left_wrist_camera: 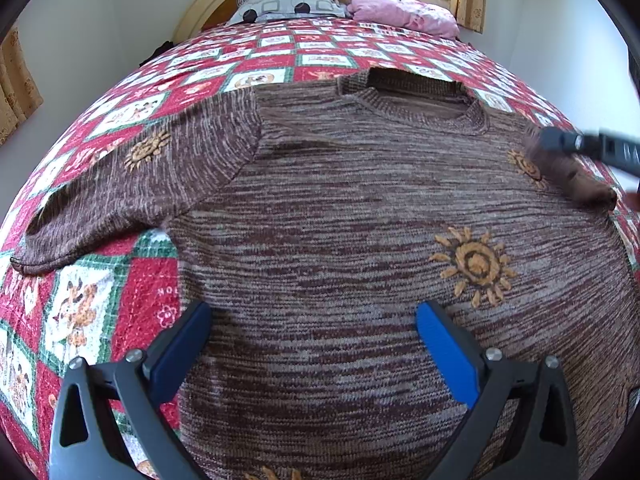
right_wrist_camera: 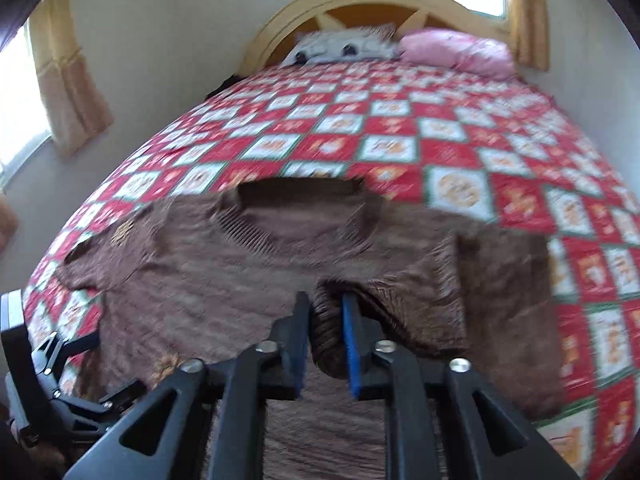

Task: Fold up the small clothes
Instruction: 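Lower both grippers toward the brown sweater, left gripper toward its shoulder, then close the left gripper on the sweater side beside the collar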

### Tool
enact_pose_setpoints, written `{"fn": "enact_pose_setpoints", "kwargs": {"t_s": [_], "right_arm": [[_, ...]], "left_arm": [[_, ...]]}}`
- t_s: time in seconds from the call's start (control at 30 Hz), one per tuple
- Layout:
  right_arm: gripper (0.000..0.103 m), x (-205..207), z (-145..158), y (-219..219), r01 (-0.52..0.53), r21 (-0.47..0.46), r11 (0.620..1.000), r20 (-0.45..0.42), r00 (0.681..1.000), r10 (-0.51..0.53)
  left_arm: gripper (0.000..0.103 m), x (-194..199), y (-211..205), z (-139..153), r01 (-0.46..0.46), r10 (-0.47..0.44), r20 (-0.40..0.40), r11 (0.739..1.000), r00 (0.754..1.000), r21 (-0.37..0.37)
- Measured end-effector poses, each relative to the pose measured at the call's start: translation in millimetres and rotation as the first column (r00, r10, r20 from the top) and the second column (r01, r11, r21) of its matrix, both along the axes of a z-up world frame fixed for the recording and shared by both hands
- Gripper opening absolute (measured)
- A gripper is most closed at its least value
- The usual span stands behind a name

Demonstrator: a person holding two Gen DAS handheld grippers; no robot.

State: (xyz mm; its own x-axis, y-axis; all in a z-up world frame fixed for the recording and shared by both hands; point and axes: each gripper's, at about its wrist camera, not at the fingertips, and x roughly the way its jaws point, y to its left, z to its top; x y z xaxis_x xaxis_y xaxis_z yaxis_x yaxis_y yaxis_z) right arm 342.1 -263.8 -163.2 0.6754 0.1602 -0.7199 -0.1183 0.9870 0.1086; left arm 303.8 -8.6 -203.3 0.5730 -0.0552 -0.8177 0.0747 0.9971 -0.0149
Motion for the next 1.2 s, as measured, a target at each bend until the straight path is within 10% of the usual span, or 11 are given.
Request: {"fn": "enact_pose_setpoints", "kwargs": {"t_s": [0.03,0.07,0.33,0.63,0.8,0.93,1.07,1.2], "right_arm": [[0.069,-3,-7,0,-0.012,0.022,1.0,-0.019,1.0,0.012],[0.074,-9,-10,-3,-0.013,0.039,0.999,-0.022,1.0,0.014],[0.074,-107,-5,-97,0.151,0.142,0.978,0.035,0.987,-0.158],[0.074,-147,-18,-142,0.292,0.162,0.943,0.171,0.932,-0.318],[0.074,-155,-17,-150,0.266,0.199,0.943,0.2,0.931,-0.304],[0.074,-151,-26,-155,0.271,0.223,0.936,0.174,0.934,-0.312],[0.074,-147,-30,-155,0.275,0.228,0.934,0.156,0.936,-0.314],[0.074,-143,-33,-154,0.277,0.217,0.936,0.136,0.941,-0.31]], "left_arm": [[0.103,0,1,0,0.002,-0.002,0.002,1.0,1.0,-0.002],[0.103,-1,0,1,0.004,-0.004,0.004,1.0,1.0,0.0],[0.091,-14,-44,41,0.123,-0.135,0.124,0.988,0.983,0.096],[0.091,21,-193,55,0.362,-0.43,0.205,0.883,0.879,0.299],[0.089,58,-224,22,0.396,-0.458,0.093,0.84,0.884,0.371],[0.088,75,-228,23,0.386,-0.437,0.088,0.859,0.895,0.337],[0.016,85,-230,22,0.437,-0.455,0.03,0.87,0.89,0.228],[0.008,91,-215,34,0.395,-0.398,0.031,0.915,0.917,0.078]]}}
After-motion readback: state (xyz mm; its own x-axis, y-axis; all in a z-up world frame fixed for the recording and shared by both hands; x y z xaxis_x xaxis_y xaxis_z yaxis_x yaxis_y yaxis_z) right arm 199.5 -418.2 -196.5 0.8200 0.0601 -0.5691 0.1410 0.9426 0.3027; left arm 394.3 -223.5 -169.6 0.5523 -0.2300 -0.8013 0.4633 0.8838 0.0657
